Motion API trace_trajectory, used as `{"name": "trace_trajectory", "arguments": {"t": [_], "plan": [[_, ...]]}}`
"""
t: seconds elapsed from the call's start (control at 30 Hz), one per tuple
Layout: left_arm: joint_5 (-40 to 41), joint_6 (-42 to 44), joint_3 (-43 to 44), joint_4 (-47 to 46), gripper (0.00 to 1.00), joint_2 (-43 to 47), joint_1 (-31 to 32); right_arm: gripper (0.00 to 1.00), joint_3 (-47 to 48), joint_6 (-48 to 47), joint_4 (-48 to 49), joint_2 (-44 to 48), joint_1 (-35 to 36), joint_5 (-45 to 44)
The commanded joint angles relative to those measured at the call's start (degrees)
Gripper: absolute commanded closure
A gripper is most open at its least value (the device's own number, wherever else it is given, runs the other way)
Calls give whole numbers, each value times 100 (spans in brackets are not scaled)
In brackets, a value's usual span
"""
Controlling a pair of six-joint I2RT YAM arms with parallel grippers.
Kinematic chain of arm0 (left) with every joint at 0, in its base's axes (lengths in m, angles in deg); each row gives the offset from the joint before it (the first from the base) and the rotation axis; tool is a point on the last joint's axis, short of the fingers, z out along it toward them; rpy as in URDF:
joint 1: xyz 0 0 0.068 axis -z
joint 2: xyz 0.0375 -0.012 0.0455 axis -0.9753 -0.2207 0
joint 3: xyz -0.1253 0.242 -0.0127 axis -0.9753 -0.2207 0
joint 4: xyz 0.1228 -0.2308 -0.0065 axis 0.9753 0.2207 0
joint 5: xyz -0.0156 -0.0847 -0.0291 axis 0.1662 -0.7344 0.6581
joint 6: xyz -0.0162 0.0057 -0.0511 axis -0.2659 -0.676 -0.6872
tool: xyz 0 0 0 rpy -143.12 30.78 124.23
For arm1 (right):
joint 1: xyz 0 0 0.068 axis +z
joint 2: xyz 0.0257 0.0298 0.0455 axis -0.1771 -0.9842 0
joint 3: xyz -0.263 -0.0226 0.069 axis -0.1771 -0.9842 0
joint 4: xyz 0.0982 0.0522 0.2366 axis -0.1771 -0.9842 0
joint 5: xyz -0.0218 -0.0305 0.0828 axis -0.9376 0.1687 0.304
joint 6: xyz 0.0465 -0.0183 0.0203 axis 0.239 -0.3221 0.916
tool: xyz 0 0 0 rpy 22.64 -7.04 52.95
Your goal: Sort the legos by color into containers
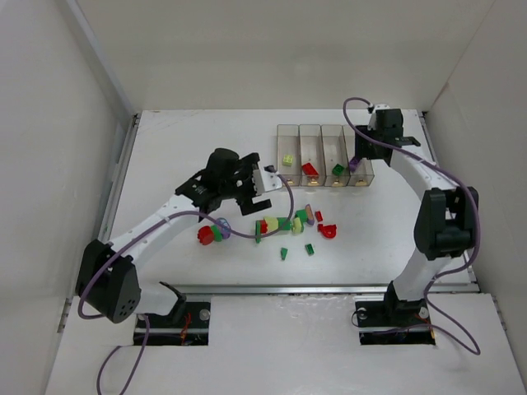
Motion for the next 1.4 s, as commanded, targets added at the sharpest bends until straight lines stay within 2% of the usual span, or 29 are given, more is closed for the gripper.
{"name": "trace_trajectory", "arguments": {"t": [0.0,0.03,0.1,0.13,0.2,0.33,0.4,0.5,0.7,0.93,1.07,1.13,1.3,1.37], "plan": [[-7,154,-67,198,0,494,-12,32,33,-227,111,762,467,-685],[187,84,-15,303,0,495,-12,32,-20,-297,111,904,469,-688],[592,23,125,549,0,495,-90,29,-300,-499,390,1359,942,-1512],[846,22,309,925,0,495,-152,16,-398,-648,479,1510,1074,-1732],[1049,101,503,1418,0,223,-354,0,-539,-650,620,1765,1242,-1848],[1253,-136,732,2745,0,-261,-679,0,-749,-650,621,2162,1435,-1400],[1305,118,479,3213,0,-192,-794,0,-750,-597,621,2232,1654,-1452],[1358,504,-13,3214,0,80,-856,0,-803,-658,621,2180,1883,-1453],[1226,576,-182,3451,0,11,-733,0,-671,-659,550,1838,2244,-1506],[2120,585,-849,2916,0,-111,-733,0,-671,-659,550,1784,2438,-1576],[2315,532,-972,2731,0,-226,-785,0,-671,-659,603,1784,2499,-1576],[2316,471,-973,2678,4,-331,-785,0,-671,-659,603,1784,2499,-1576],[2001,260,-684,2678,40,-612,-785,0,-671,-659,603,1784,2499,-1576],[1947,207,-613,2730,48,-779,-785,0,-671,-659,603,1784,2499,-1576]]}}
